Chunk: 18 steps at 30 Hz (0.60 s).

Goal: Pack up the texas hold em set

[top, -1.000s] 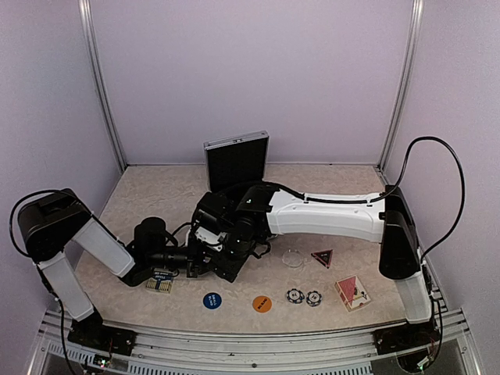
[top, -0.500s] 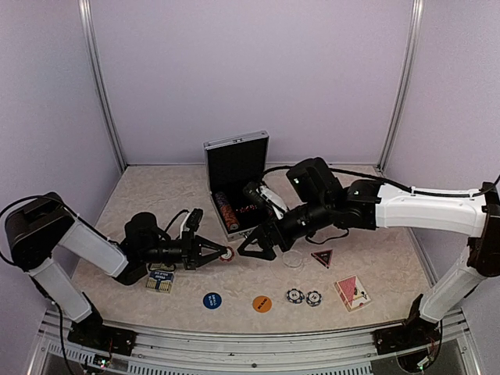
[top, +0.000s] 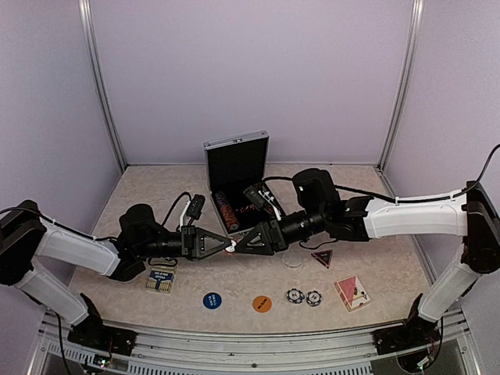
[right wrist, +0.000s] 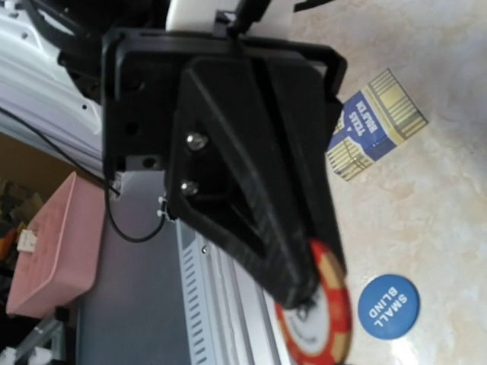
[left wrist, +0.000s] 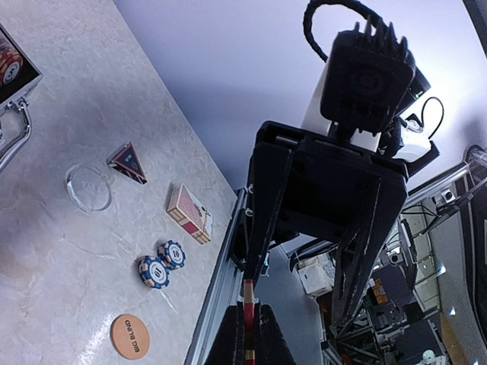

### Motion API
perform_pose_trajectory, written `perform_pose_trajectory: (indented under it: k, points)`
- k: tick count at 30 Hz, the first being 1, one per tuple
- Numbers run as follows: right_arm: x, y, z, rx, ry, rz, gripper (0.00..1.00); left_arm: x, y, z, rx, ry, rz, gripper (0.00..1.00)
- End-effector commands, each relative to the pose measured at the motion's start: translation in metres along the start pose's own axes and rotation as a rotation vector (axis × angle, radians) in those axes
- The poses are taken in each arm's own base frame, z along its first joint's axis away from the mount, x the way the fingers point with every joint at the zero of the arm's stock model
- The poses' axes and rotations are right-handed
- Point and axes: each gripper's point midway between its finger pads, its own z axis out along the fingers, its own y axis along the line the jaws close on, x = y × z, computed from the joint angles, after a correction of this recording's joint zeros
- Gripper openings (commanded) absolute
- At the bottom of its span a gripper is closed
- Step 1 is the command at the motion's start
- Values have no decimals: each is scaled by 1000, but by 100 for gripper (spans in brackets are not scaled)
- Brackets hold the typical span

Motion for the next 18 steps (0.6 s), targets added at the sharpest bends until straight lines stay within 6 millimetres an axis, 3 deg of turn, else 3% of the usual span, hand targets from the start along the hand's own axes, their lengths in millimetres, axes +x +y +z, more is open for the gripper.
perform_pose_trajectory:
  k: [1, 10, 15, 18]
  points:
    - [-13, 18, 5, -93, -26, -51, 47, -3, -15, 4, 31, -2, 53, 0]
    - [-11, -1, 2, -22, -25, -38, 47, -9, -34, 1, 75, -20, 81, 0]
    - [-14, 0, 0, 0, -21, -64, 47, -10, -37, 1, 83, -22, 81, 0]
    - [-15, -10, -1, 65, -12, -68, 47, -9, -38, 1, 86, -21, 77, 0]
